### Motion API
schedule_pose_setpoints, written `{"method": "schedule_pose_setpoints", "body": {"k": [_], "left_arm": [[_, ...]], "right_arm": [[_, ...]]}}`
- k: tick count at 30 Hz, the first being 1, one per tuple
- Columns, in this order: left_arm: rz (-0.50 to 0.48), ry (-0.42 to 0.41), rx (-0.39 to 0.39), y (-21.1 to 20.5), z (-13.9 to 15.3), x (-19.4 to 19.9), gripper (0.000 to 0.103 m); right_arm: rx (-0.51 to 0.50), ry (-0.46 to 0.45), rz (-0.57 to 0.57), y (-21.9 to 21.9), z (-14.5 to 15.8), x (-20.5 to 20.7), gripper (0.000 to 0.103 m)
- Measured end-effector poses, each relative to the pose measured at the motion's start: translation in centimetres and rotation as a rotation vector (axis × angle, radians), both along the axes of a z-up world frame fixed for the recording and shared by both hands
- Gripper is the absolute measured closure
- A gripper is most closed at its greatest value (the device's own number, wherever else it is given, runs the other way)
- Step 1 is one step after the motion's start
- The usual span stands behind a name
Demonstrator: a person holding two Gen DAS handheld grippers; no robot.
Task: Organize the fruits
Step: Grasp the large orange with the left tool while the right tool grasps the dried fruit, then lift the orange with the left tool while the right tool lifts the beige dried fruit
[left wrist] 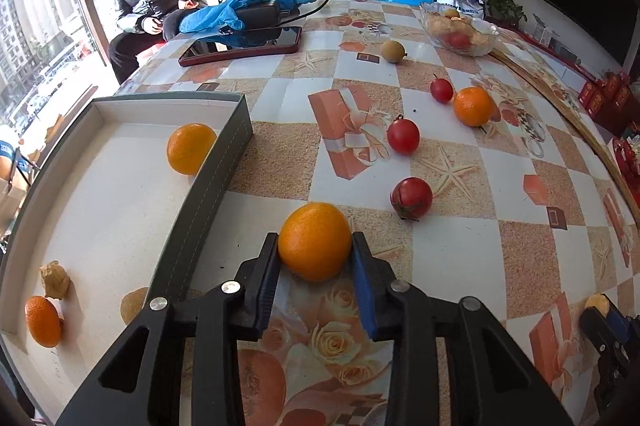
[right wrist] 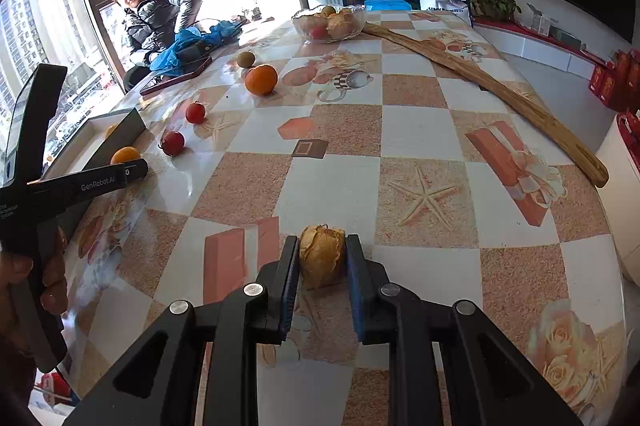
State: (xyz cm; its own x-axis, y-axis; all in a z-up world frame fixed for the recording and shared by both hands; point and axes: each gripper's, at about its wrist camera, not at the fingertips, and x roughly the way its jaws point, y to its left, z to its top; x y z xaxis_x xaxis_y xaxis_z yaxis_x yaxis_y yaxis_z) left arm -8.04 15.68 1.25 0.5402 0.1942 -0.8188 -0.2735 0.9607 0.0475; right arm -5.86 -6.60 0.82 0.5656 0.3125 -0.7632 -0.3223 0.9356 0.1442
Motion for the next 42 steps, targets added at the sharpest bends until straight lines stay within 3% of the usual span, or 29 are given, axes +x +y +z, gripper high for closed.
{"method": "schedule_pose_setpoints", "body": {"k": [7, 13, 42], "left_arm": [[-0.032, -0.007, -0.014, -1.8, 0.0, -5.0, 0.066], [-0.006, 0.001, -0.03, -2.9, 0.2, -8.5, 0.066], [-0.001, 0.001, -0.027, -3.2, 0.1, -9.0, 0.066]], "right_arm": [[0.001, 0.0, 0.0, 0.0, 0.0, 0.0, 0.079], [-0.001, 0.0, 0.0, 0.1, 0.0, 0.0, 0.079], [-0.045, -0.01, 0.002, 0.4, -0.1, -0.1, 0.079]]}}
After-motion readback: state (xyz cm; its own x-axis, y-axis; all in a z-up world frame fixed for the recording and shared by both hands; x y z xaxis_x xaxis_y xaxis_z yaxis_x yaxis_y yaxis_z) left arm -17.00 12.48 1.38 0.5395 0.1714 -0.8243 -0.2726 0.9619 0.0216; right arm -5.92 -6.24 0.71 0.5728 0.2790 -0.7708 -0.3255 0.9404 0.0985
